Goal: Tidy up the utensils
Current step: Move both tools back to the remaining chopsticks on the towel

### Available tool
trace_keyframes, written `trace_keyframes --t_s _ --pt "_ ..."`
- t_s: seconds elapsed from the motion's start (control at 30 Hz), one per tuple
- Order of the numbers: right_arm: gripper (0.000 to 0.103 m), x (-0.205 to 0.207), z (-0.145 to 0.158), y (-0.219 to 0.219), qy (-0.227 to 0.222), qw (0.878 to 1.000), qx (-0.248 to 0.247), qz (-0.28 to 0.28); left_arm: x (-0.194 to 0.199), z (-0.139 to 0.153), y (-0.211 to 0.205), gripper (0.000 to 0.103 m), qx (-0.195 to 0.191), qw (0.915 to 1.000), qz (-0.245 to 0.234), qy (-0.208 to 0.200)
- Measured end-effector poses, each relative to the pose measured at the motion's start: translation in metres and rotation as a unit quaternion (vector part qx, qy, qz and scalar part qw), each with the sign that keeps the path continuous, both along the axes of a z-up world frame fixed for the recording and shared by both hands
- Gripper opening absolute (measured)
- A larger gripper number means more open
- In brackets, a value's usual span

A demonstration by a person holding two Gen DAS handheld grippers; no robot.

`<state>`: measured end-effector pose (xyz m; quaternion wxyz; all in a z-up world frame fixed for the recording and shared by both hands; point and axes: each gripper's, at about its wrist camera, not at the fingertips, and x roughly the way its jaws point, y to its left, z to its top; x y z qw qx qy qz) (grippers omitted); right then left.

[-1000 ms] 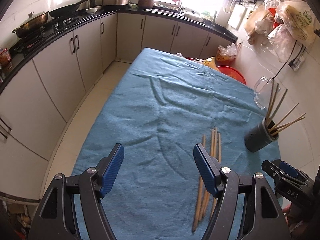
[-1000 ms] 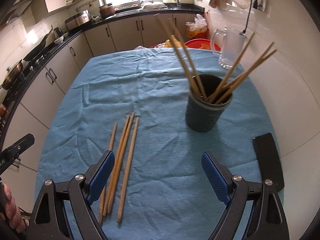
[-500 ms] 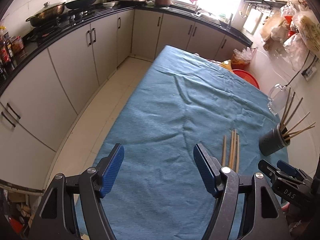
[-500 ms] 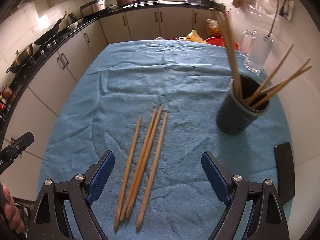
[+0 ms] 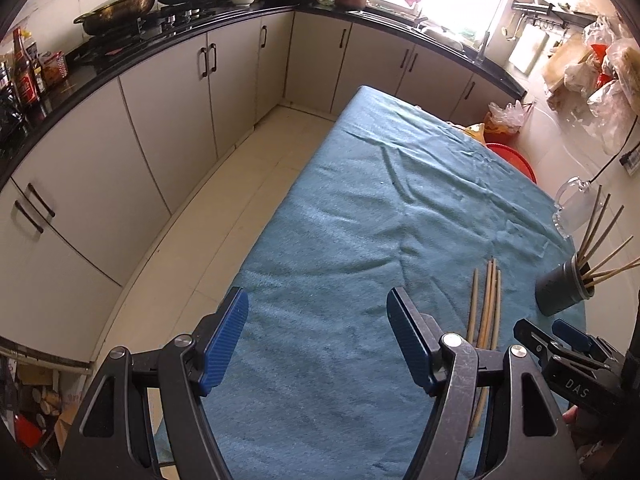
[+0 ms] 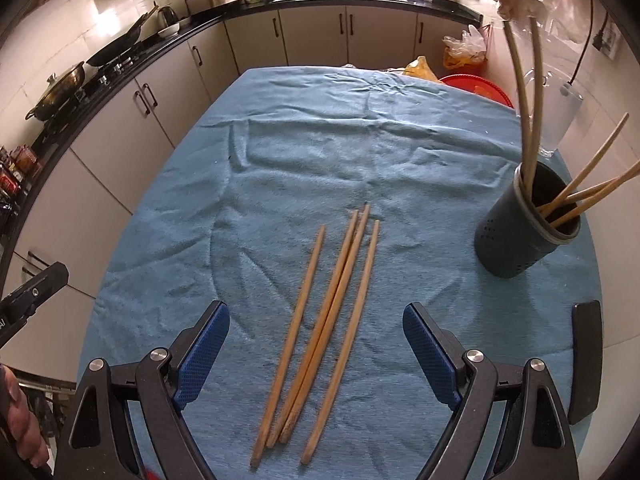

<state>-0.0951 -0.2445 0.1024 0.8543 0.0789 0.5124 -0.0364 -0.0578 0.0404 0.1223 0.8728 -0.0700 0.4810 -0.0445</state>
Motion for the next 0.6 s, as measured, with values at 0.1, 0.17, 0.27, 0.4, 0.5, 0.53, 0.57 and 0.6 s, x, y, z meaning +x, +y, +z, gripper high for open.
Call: trace_keyframes --t_s 0.1,0.17,0.27,0.4,0.5,0.53,0.57,0.6 --pt "0.092 0.001 -0.002 0.003 0.004 1.000 0.001 0.003 0.000 -0.002 0.002 0.071 0.001 1.0000 0.001 0.004" --pt "0.092 0.002 -0.004 0.004 0.006 1.000 0.001 0.004 0.001 -0.004 0.002 0.071 0.000 1.0000 0.001 0.006" --pt "0.092 0.004 -0.006 0.004 0.010 1.000 0.002 0.005 0.003 -0.006 0.001 0.071 0.000 1.0000 0.000 0.010" --pt "0.091 0.006 -0.010 0.000 0.014 1.000 0.007 0.003 0.006 -0.011 -0.003 0.071 -0.001 0.9998 -0.005 0.017" --pt "0.091 0.008 -0.011 -0.017 0.009 1.000 0.022 -0.020 0.010 -0.015 -0.008 0.071 -0.002 0.9997 -0.013 0.022" --pt "0.088 0.008 -0.013 -0.025 0.008 0.999 0.035 -0.027 0.011 -0.016 -0.011 0.071 -0.001 0.9996 -0.017 0.024" --pt "0.078 0.009 -0.016 -0.039 0.007 0.997 0.057 -0.047 0.011 -0.017 -0.014 0.071 -0.001 0.9995 -0.022 0.024" --pt "0.073 0.010 -0.018 -0.049 0.009 0.996 0.068 -0.063 0.011 -0.018 -0.016 0.071 -0.001 0.9994 -0.025 0.025"
